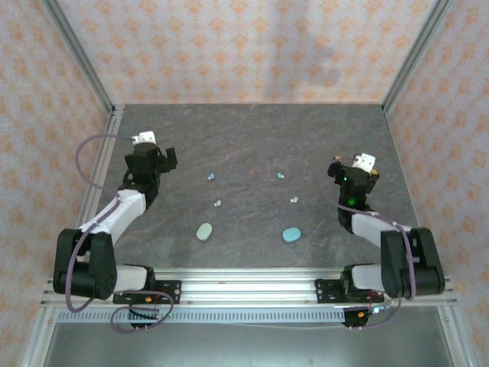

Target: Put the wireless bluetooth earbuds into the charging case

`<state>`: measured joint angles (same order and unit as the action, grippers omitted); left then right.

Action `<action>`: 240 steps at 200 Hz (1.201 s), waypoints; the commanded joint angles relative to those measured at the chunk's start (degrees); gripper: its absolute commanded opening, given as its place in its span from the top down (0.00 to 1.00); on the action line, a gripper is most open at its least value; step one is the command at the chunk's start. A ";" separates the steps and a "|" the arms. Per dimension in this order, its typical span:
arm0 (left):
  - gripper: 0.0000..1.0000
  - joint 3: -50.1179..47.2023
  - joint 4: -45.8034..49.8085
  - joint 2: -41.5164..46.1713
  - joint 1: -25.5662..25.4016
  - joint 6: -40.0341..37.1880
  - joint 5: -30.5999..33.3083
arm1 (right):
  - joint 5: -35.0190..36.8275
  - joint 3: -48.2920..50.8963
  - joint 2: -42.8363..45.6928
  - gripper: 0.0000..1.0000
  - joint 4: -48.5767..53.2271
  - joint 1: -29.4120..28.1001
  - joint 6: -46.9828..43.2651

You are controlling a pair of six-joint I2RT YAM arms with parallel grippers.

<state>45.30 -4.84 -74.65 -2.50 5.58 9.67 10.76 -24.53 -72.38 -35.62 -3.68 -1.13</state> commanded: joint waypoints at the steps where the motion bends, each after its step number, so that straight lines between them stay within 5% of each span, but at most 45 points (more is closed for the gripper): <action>1: 0.00 8.09 26.35 1.10 0.23 6.91 1.40 | -4.30 -7.85 4.26 0.01 21.15 0.26 3.71; 32: 0.00 9.48 39.62 2.16 -1.16 9.69 -14.25 | -5.41 -18.89 5.22 0.00 43.61 -1.09 11.87; 68: 0.00 3.08 46.93 8.11 -11.63 11.91 -15.45 | -10.23 -24.57 1.20 0.00 54.57 -8.59 15.00; 97: 0.02 -1.73 47.85 13.00 -20.74 16.81 -14.75 | -15.81 -27.14 -3.88 0.02 55.04 -15.31 20.47; 148: 0.15 -7.75 42.86 14.25 -28.08 18.96 -18.03 | -18.64 -35.09 -10.81 0.02 59.28 -21.16 19.58; 240: 0.26 -1.39 43.94 -5.09 -37.76 16.50 -13.47 | -20.12 -29.69 -6.24 0.02 56.84 -21.19 22.90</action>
<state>42.78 38.15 -76.55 -39.44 23.55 -5.54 -7.97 -55.51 -79.92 20.62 -24.82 20.69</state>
